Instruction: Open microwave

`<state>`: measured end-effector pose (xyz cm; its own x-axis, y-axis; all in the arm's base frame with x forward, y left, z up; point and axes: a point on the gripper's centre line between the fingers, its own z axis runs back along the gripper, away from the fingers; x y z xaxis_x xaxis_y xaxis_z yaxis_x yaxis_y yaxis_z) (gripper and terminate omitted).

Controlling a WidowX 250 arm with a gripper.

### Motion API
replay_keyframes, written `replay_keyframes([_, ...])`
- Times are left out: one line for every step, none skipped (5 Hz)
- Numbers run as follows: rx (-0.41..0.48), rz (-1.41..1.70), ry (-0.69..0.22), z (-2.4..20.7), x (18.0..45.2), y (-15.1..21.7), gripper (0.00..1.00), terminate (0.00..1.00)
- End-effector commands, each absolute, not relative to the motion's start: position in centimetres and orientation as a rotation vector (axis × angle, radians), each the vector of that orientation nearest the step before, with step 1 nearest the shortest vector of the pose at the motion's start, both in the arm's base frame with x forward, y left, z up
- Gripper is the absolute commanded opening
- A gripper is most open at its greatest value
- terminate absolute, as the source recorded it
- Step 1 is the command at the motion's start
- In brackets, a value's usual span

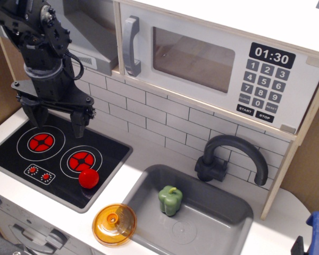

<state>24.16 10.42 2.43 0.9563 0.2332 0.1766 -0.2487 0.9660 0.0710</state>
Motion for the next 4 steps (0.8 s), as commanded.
replay_keyframes([0.093,0.245,-0.168,2.4,24.2,10.4,1.00,0.00])
replay_keyframes([0.058,0.221,-0.273,4.1,27.5,8.8,1.00,0.00])
replay_keyframes([0.020,0.201,-0.303,5.8,30.2,7.6,1.00,0.00])
replay_keyframes([-0.033,0.148,-0.338,7.2,31.8,6.2,1.00,0.00])
